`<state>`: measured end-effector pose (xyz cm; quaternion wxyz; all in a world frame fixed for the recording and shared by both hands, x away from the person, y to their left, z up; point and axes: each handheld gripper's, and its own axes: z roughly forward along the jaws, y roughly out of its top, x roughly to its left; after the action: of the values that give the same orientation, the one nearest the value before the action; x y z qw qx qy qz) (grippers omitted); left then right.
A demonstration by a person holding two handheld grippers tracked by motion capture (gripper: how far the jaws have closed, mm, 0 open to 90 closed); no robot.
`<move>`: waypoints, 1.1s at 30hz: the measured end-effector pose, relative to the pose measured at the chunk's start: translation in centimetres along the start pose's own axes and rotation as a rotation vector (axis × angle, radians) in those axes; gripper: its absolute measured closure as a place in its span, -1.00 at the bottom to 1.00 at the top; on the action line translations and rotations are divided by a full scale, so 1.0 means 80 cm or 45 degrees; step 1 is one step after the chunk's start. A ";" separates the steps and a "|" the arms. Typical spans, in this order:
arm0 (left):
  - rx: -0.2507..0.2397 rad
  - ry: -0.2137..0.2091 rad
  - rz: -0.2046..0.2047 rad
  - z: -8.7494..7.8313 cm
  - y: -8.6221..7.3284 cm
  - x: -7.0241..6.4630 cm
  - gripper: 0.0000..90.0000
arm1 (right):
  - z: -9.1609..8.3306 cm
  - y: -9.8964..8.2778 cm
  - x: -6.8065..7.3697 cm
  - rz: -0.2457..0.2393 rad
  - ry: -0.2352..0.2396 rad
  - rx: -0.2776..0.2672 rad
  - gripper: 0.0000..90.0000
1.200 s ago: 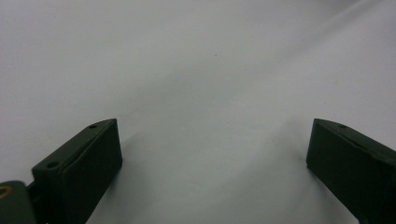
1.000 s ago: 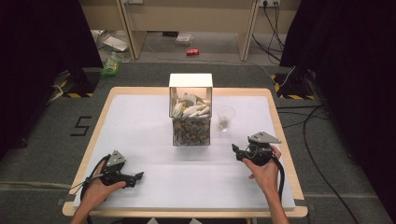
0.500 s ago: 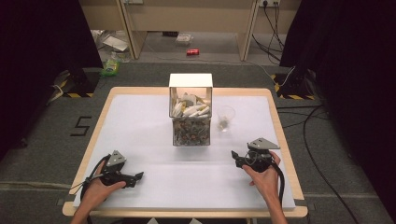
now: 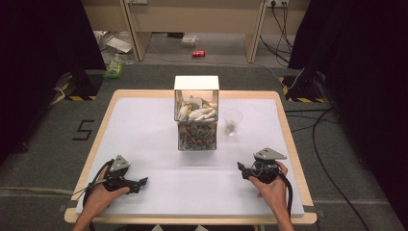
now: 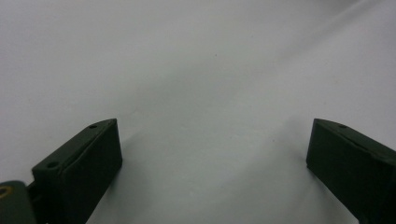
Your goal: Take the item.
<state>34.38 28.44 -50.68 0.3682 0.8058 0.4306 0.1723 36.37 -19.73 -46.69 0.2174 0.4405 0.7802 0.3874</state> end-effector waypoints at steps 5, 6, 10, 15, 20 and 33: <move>0.000 0.000 -0.001 0.000 0.000 0.000 -0.94 | -0.002 -0.003 0.002 -0.010 -0.005 0.002 -0.42; -0.001 0.000 0.000 0.000 0.000 0.000 -0.94 | -0.003 -0.005 0.003 -0.009 -0.003 0.007 -0.42; 0.000 0.000 0.000 0.000 0.000 0.000 -0.94 | -0.004 -0.010 0.004 -0.012 0.001 0.017 -0.42; -0.001 0.000 0.000 0.000 0.000 0.000 -0.94 | -0.006 -0.016 0.006 -0.014 0.009 0.032 -0.43; -0.001 0.001 0.001 0.000 0.000 0.000 -0.94 | -0.006 -0.022 0.007 -0.014 0.012 0.048 -0.43; -0.001 0.001 0.001 0.000 0.000 0.000 -0.94 | 0.006 -0.042 0.009 -0.024 0.015 0.126 -0.51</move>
<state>34.37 28.43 -50.68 0.3682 0.8057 0.4304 0.1731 34.60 -19.96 -49.66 0.1945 0.4409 0.8038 0.3490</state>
